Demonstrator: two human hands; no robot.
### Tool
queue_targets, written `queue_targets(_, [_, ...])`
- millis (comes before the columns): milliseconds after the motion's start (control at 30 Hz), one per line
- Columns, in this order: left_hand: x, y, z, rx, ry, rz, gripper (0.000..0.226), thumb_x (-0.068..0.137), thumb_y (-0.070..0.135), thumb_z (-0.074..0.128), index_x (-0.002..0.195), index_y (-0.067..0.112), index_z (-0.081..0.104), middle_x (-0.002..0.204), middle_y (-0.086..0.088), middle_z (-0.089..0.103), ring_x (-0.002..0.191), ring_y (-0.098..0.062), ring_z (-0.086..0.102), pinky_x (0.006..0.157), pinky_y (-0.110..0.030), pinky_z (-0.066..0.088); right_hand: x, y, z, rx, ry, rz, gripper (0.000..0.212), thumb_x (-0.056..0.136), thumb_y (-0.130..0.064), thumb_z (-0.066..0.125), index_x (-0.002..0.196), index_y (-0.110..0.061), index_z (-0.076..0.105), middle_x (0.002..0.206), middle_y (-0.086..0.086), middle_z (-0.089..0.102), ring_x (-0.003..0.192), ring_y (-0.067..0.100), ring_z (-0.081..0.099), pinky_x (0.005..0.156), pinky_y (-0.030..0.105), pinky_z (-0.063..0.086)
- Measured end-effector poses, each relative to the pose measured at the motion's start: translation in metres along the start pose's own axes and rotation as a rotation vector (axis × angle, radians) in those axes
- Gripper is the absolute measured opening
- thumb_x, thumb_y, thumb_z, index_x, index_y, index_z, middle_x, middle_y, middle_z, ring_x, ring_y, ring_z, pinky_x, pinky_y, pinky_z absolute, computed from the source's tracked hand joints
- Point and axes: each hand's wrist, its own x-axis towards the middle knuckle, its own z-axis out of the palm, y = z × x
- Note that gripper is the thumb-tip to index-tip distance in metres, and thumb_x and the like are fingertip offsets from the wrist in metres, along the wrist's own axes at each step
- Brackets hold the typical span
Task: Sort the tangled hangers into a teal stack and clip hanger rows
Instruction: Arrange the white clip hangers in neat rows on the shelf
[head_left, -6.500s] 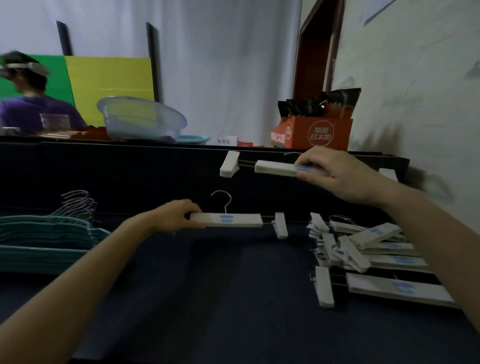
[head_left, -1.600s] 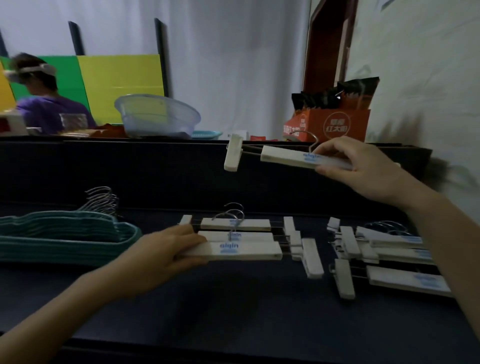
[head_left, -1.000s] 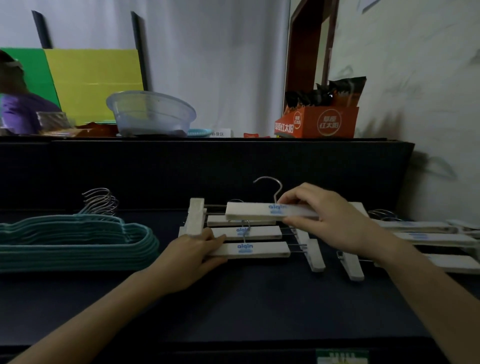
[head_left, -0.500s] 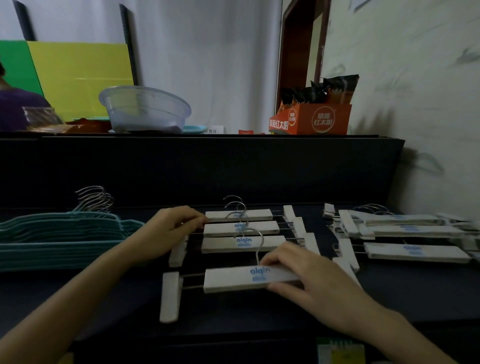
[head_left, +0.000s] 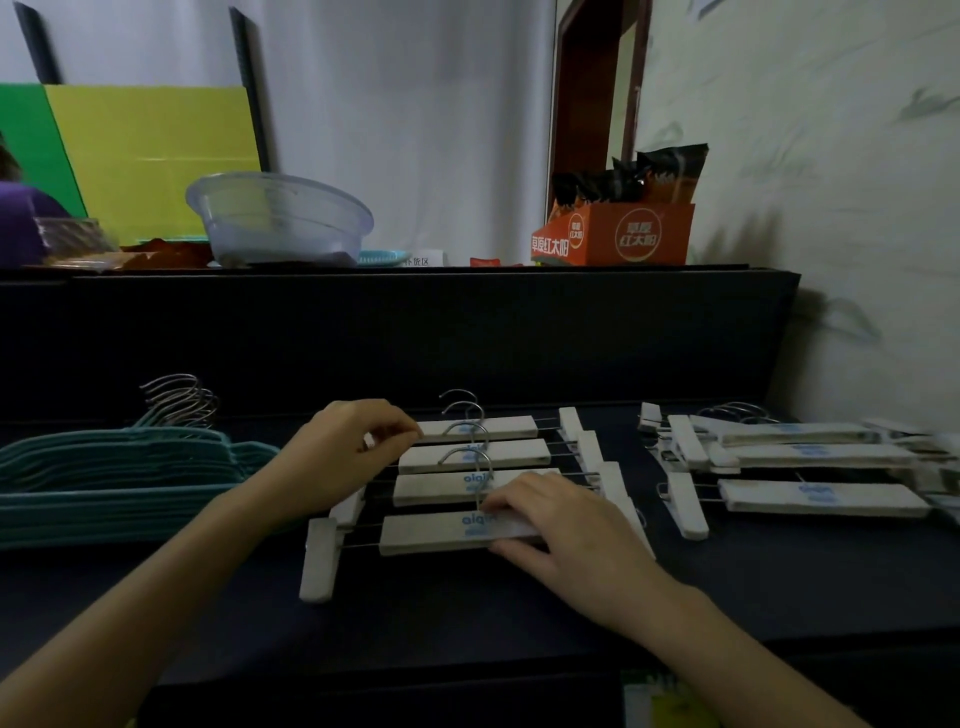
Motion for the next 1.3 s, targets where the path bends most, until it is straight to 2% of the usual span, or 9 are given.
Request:
queue_targets(167, [0.012, 0.019, 0.009, -0.005, -0.014, 0.060, 0.015, 0.089, 0.027, 0.055, 0.097, 0.025, 0.067, 0.088, 0.012, 0.063, 0.081, -0.005, 0.059, 0.071, -0.024, 0.049, -0.009, 0.010, -0.017, -0.046, 0.014, -0.003, 0.035, 0.090, -0.045, 0.049, 0.123, -0.033, 0.049, 0.122, -0.017, 0.052, 0.112, 0.003, 0.044, 0.092, 0.021, 0.034])
queue_targets(400, [0.053, 0.071, 0.043, 0.020, -0.122, 0.205, 0.019, 0.091, 0.030, 0.051, 0.102, 0.024, 0.065, 0.089, 0.014, 0.059, 0.082, -0.004, 0.057, 0.075, -0.027, 0.051, -0.030, 0.118, -0.107, -0.112, 0.068, 0.296, 0.020, 0.091, -0.031, 0.053, 0.108, -0.030, 0.062, 0.104, -0.015, 0.058, 0.099, 0.005, 0.054, 0.084, 0.026, 0.043])
queue_targets(500, [0.076, 0.097, 0.062, 0.042, -0.155, 0.263, 0.021, 0.091, 0.032, 0.050, 0.103, 0.023, 0.065, 0.093, 0.010, 0.061, 0.082, -0.005, 0.056, 0.078, -0.031, 0.052, -0.043, 0.184, -0.136, -0.204, -0.090, 0.462, 0.030, 0.089, -0.030, 0.057, 0.118, -0.022, 0.058, 0.117, -0.004, 0.059, 0.107, 0.014, 0.055, 0.086, 0.023, 0.040])
queue_targets(600, [0.098, 0.121, 0.080, 0.047, -0.185, 0.307, 0.023, 0.091, 0.033, 0.050, 0.105, 0.023, 0.064, 0.097, 0.009, 0.060, 0.082, -0.004, 0.055, 0.078, -0.030, 0.051, -0.054, 0.223, -0.147, -0.212, -0.303, 0.552, 0.049, 0.090, -0.036, 0.055, 0.134, -0.017, 0.046, 0.138, 0.003, 0.048, 0.124, 0.017, 0.045, 0.099, 0.024, 0.033])
queue_targets(733, [0.121, 0.149, 0.096, 0.041, -0.164, 0.334, 0.024, 0.091, 0.033, 0.050, 0.109, 0.022, 0.063, 0.105, 0.007, 0.062, 0.089, -0.007, 0.057, 0.081, -0.032, 0.052, -0.056, 0.237, -0.148, -0.204, -0.427, 0.512, 0.041, 0.094, -0.036, 0.048, 0.131, -0.017, 0.050, 0.132, 0.001, 0.051, 0.117, 0.016, 0.049, 0.092, 0.019, 0.034])
queue_targets(1000, [0.157, 0.174, 0.113, 0.048, -0.102, 0.299, 0.024, 0.092, 0.033, 0.049, 0.108, 0.021, 0.063, 0.104, 0.004, 0.064, 0.089, -0.011, 0.058, 0.081, -0.035, 0.053, -0.060, 0.258, -0.151, -0.068, -0.356, 0.386, 0.018, 0.092, -0.037, 0.050, 0.108, -0.029, 0.052, 0.103, -0.013, 0.048, 0.098, 0.011, 0.051, 0.087, 0.024, 0.043])
queue_targets(1100, [0.171, 0.165, 0.113, 0.051, -0.081, 0.197, 0.025, 0.094, 0.029, 0.046, 0.110, 0.020, 0.062, 0.107, 0.002, 0.064, 0.093, -0.015, 0.059, 0.085, -0.038, 0.051, -0.061, 0.265, -0.161, -0.074, -0.209, 0.354, 0.014, 0.090, -0.040, 0.052, 0.102, -0.035, 0.047, 0.100, -0.015, 0.046, 0.094, 0.008, 0.050, 0.083, 0.026, 0.043])
queue_targets(1200, [0.183, 0.151, 0.119, 0.058, -0.049, 0.106, 0.024, 0.094, 0.027, 0.046, 0.108, 0.020, 0.063, 0.107, -0.001, 0.066, 0.092, -0.018, 0.060, 0.084, -0.040, 0.051, -0.063, 0.268, -0.178, -0.128, -0.011, 0.328, 0.020, 0.089, -0.039, 0.053, 0.105, -0.027, 0.051, 0.099, -0.010, 0.048, 0.089, 0.011, 0.051, 0.079, 0.030, 0.043])
queue_targets(1300, [0.191, 0.150, 0.136, 0.066, -0.135, 0.127, 0.025, 0.093, 0.025, 0.047, 0.112, 0.018, 0.062, 0.112, -0.003, 0.064, 0.096, -0.018, 0.060, 0.086, -0.037, 0.051, -0.063, 0.266, -0.198, -0.161, 0.161, 0.329, 0.024, 0.090, -0.036, 0.053, 0.108, -0.019, 0.054, 0.101, -0.006, 0.048, 0.089, 0.014, 0.051, 0.076, 0.032, 0.043])
